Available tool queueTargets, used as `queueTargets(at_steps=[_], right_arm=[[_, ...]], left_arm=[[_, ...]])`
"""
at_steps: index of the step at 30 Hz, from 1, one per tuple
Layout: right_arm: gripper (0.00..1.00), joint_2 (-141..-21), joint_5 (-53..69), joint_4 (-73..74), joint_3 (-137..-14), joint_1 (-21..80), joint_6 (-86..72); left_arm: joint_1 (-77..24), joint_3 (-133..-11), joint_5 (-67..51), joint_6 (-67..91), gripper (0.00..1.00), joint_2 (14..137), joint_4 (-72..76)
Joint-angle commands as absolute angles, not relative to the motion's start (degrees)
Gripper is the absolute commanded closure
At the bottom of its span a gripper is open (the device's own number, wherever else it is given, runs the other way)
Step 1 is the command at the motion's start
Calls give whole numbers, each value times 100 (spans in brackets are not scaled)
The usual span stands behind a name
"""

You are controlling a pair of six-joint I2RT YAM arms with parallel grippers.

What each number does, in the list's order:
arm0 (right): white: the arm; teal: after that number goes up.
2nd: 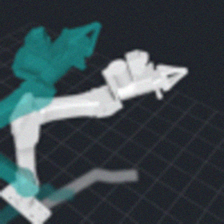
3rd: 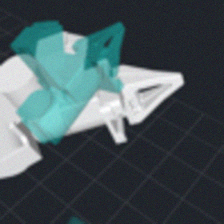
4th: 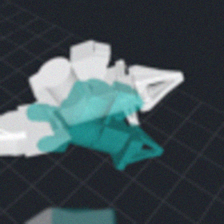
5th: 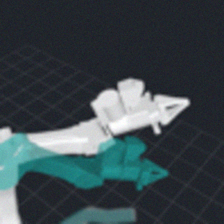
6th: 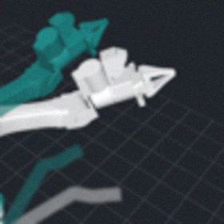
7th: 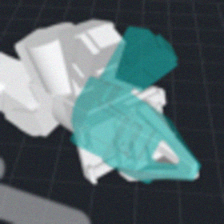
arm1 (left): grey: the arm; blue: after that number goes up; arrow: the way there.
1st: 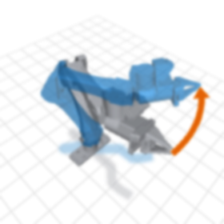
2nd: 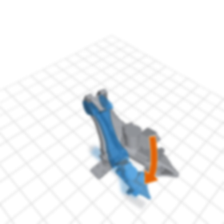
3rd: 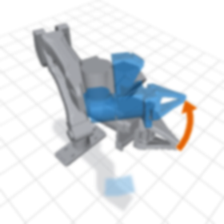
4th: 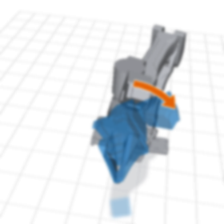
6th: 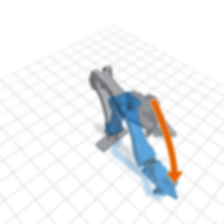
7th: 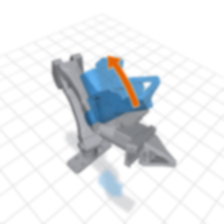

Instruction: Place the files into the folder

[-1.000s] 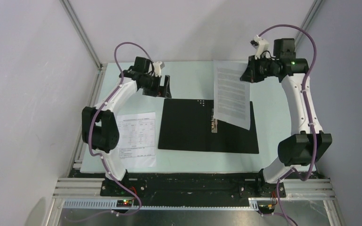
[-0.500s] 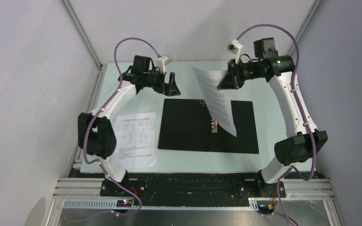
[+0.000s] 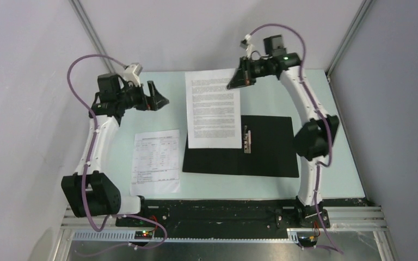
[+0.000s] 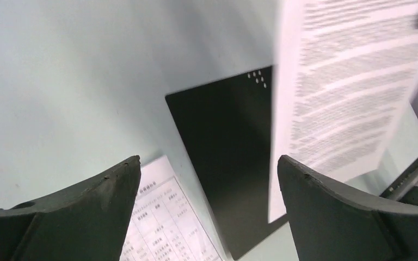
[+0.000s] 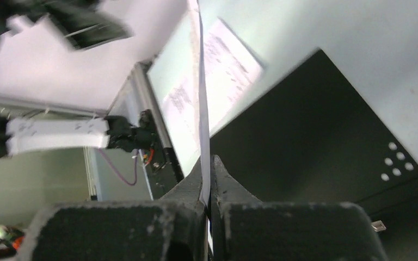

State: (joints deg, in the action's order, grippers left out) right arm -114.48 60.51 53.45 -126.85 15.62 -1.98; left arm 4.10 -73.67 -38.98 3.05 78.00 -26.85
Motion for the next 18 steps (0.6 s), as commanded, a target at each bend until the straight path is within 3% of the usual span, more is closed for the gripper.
queueTargets(at_steps=[1, 3, 5, 6, 9, 13, 18], right_arm=[[100, -12820, 4783, 5114, -13269, 1961, -984], [100, -13362, 4331, 5103, -13563, 2058, -1007], [83, -13873, 4099, 5024, -13841, 2105, -1053], [63, -14029, 4106, 5009, -13894, 2112, -1041], [38, -14517, 3999, 5165, -13970, 2143, -774], [28, -14360, 3777, 5294, -13619, 2117, -669], [27, -14196, 3866, 5280, -13306, 2059, -902]], left_arm=[[413, -6916, -4006, 622, 0, 7885, -2999], [408, -6749, -3936, 1147, 1, 8148, -3008], [385, -6604, -3967, 1483, 1, 8374, -3011], [368, -6563, -3921, 1562, 1, 8494, -3007], [239, -6357, -3572, 1603, 2, 8703, -3011], [-28, -6123, -3208, 1565, 2, 8968, -3004], [-419, -5989, -2634, 1677, 2, 9234, -2918]])
